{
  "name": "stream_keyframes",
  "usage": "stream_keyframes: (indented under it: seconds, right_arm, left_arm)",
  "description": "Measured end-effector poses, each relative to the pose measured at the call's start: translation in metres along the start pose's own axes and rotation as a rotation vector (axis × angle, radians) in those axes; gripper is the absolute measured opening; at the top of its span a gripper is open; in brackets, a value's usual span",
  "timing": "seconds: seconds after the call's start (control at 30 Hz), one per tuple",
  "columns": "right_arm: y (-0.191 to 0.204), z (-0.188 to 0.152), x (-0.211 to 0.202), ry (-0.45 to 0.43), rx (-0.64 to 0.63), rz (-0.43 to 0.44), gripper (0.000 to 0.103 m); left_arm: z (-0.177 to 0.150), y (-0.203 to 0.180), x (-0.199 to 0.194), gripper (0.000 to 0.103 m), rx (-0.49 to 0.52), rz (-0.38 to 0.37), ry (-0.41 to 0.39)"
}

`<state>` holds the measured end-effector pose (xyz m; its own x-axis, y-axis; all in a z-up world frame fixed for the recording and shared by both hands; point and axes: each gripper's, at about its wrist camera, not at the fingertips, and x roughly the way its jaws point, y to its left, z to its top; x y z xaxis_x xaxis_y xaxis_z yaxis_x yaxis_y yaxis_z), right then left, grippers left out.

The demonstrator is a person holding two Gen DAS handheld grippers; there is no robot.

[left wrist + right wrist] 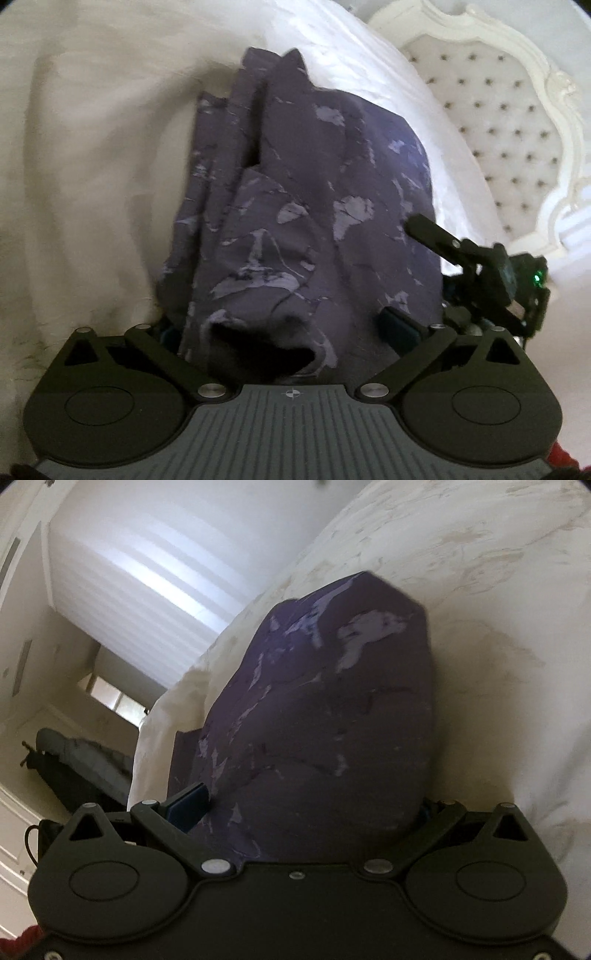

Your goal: Fold large clothes

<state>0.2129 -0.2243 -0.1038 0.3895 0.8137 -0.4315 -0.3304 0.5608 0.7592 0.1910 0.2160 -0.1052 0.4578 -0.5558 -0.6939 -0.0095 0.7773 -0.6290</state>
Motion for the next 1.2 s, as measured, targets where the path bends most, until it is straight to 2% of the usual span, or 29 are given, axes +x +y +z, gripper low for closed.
stream_keyframes:
  seconds: [0.07,0.1,0.13,0.23,0.37,0.63,0.73,0.83,0.9,0.97,1.0,1.07,1.1,1.2]
  right_arm:
    - [0.002,0.001,-0.001,-0.005,0.005,-0.011,0.091]
    - [0.003,0.001,-0.004,-0.006,0.003,-0.028,0.080]
    - [0.001,0.002,-0.008,-0.004,0.000,-0.028,0.073]
    - [0.003,0.006,-0.020,-0.019,-0.028,-0.023,0.069]
    - [-0.002,0.022,-0.049,-0.049,-0.077,-0.087,0.069]
    - [-0.054,0.071,-0.155,-0.176,-0.100,-0.313,0.069]
    - [-0.075,0.091,-0.192,-0.219,-0.100,-0.409,0.069]
    - [-0.093,0.106,-0.218,-0.263,-0.096,-0.479,0.070]
    - [-0.108,0.110,-0.228,-0.285,-0.087,-0.510,0.073]
    - [-0.122,0.107,-0.228,-0.287,-0.082,-0.579,0.080]
    - [-0.130,0.104,-0.224,-0.277,-0.067,-0.620,0.087]
    - [-0.148,0.094,-0.215,-0.267,-0.011,-0.674,0.096]
    - [-0.157,0.088,-0.214,-0.286,0.024,-0.673,0.100]
    - [-0.167,0.077,-0.221,-0.336,0.092,-0.619,0.101]
  left_arm:
    - [0.001,-0.003,0.003,0.102,0.010,-0.014,0.004]
    - [0.000,-0.004,0.005,0.102,0.012,-0.021,0.003]
    - [0.000,-0.007,0.006,0.102,0.011,-0.035,-0.001]
    - [0.002,-0.020,0.013,0.102,0.008,-0.087,-0.005]
    - [0.007,-0.053,0.046,0.102,0.042,-0.141,0.014]
    - [0.039,-0.158,0.166,0.102,0.137,-0.286,0.093]
    - [0.056,-0.199,0.211,0.101,0.167,-0.314,0.133]
    - [0.068,-0.229,0.244,0.101,0.197,-0.313,0.137]
    - [0.066,-0.236,0.254,0.095,0.226,-0.283,0.128]
    - [0.062,-0.231,0.260,0.093,0.251,-0.213,0.133]
    - [0.059,-0.224,0.264,0.093,0.253,-0.192,0.128]
    - [0.057,-0.205,0.263,0.087,0.217,-0.234,0.107]
    - [0.056,-0.200,0.260,0.085,0.207,-0.246,0.100]
    - [0.054,-0.198,0.251,0.085,0.214,-0.233,0.091]
